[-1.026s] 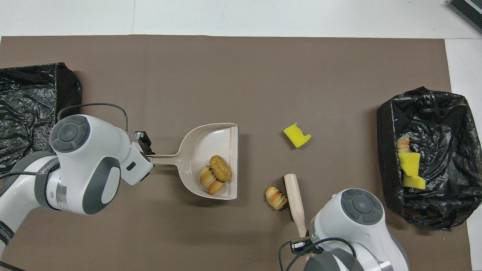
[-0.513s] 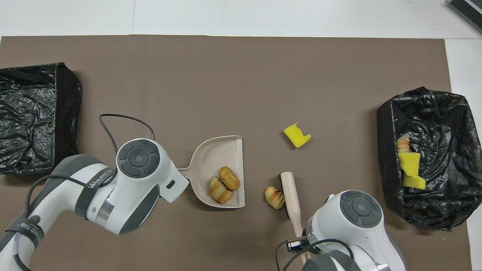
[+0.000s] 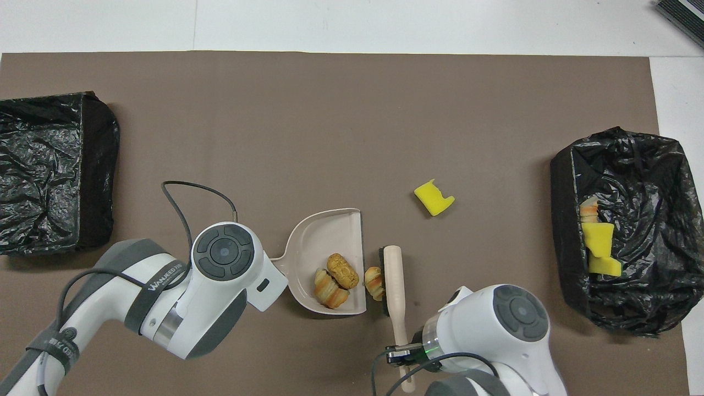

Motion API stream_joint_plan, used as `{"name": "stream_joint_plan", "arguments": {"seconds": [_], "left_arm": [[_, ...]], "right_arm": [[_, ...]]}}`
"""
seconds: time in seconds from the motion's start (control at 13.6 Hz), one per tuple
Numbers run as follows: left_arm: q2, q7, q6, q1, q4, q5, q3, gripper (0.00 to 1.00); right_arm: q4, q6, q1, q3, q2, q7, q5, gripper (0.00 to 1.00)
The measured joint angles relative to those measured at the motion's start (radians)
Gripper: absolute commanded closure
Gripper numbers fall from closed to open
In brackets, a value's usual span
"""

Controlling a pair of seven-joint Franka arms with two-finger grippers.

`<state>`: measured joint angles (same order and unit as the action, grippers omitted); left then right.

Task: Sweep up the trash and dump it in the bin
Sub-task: 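Sweep the remaining bread piece into the dustpan with the right gripper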

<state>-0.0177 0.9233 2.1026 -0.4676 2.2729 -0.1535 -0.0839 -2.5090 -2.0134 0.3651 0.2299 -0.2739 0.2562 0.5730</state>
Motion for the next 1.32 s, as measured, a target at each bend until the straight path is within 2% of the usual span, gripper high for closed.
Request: {"name": "stream_joint_plan", "arguments": {"seconds": [0.15,0.44,0.59,0.73,0.88,1.03,1.32], "left_arm": [[-0.002,-0.001,0.006,0.000,0.004,-0.002,0.000,1.00],[-0.011,-0.001,0.051,0.000,0.033,-0.007,0.002,1.00],[-0.012,-0.001,0.065,0.000,0.042,-0.008,0.002,1.00],[-0.012,-0.001,0.068,0.000,0.044,-0.008,0.002,1.00],[-0.012,-0.001,0.070,0.000,0.045,-0.008,0.002,1.00],[-0.012,-0.001,0.070,0.000,0.045,-0.008,0.002,1.00],[-0.012,-0.001,0.069,-0.002,0.045,-0.026,-0.001,1.00]], "right_arm": [[0.029,-0.083,0.065,0.002,0.052,0.079,0.030,1.00],[0.142,-0.085,0.081,0.000,0.129,0.149,0.038,1.00],[0.176,-0.006,0.075,-0.006,0.130,0.150,0.035,1.00],[0.204,0.146,0.045,-0.014,0.098,0.150,-0.074,1.00],[0.206,0.284,0.008,-0.018,0.055,0.150,-0.261,1.00],[0.184,0.346,0.000,-0.018,0.027,0.136,-0.357,1.00],[0.062,0.266,0.014,-0.007,0.013,0.123,-0.355,1.00]]}}
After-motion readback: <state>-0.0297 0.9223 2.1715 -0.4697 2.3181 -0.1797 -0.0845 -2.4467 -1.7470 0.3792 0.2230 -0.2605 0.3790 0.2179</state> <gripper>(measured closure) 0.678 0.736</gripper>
